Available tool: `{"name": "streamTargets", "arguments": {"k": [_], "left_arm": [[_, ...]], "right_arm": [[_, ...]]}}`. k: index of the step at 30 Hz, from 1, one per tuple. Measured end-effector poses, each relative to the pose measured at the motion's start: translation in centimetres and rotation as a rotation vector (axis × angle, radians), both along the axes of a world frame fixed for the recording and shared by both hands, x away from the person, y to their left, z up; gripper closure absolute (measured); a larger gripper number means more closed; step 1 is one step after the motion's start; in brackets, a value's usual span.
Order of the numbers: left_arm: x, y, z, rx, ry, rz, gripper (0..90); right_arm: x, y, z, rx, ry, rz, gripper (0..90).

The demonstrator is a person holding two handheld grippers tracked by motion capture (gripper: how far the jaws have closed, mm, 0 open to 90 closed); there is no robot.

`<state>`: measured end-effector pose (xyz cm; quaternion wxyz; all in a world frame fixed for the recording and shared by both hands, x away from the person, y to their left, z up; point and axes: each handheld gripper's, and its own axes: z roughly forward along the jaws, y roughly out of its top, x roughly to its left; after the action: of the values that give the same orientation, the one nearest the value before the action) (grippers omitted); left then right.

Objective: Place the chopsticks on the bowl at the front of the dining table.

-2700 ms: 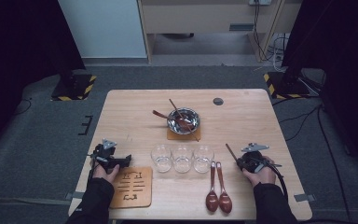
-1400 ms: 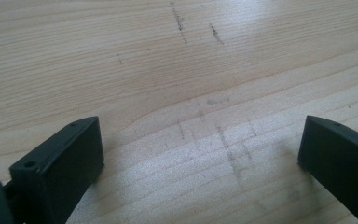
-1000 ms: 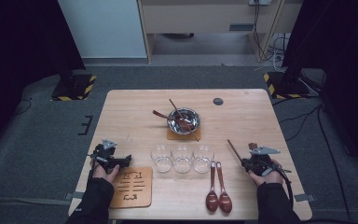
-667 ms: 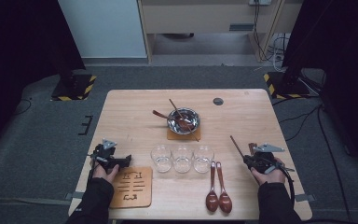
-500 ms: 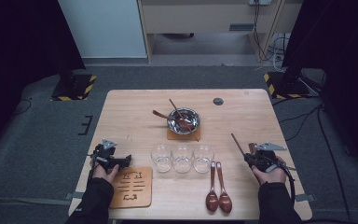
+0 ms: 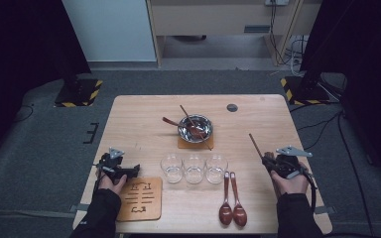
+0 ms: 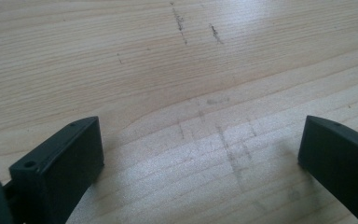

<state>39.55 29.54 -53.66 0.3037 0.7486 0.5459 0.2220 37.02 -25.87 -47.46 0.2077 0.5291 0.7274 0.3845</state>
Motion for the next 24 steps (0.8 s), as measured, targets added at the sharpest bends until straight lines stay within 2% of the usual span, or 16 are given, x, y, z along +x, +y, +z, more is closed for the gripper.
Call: {"name": "streamTargets", "arguments": {"k": [11, 24], "left_arm": [[0.0, 0.0, 0.0, 0.0, 0.0, 0.0, 0.0], [0.0, 0.0, 0.0, 0.0, 0.0, 0.0, 0.0]], "right_arm": [[0.2, -0.9, 1.0, 0.016, -0.033, -0.023, 84.7], [1.0, -0.5, 2.8, 0.042, -0.083, -0.028, 84.7]]}}
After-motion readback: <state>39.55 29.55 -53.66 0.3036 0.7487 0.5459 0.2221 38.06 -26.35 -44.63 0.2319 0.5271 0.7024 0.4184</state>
